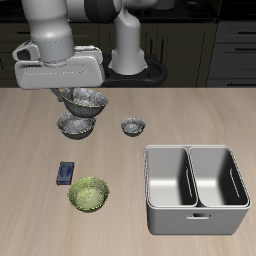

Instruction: Stack middle-sized black bowl on the green bowl

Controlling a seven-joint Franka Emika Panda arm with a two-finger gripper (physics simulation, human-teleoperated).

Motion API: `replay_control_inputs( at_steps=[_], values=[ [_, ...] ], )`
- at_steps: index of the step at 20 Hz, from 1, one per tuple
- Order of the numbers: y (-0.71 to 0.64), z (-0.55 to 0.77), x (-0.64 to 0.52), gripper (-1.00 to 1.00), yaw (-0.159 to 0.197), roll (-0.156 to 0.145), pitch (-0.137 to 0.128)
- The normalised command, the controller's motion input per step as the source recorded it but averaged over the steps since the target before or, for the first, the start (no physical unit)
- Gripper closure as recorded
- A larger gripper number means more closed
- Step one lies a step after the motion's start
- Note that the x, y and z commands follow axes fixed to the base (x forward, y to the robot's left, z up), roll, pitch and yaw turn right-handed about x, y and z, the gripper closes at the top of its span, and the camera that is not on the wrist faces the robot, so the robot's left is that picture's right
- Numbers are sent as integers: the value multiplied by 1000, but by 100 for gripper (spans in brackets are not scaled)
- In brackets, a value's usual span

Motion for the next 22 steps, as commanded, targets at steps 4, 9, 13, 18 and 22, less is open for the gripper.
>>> replay_control_inputs(
  at_steps=[4,9,13,18,22],
  values=[
    [-72,90,317,100,-18,-7,-12],
    [112,25,306,100,14,28,-13],
    [129,-7,152,100,7,-16,-26],
    [-91,-197,159,100,-10,-28,3],
    [-88,-273,104,100,14,-20,2]
  ],
)
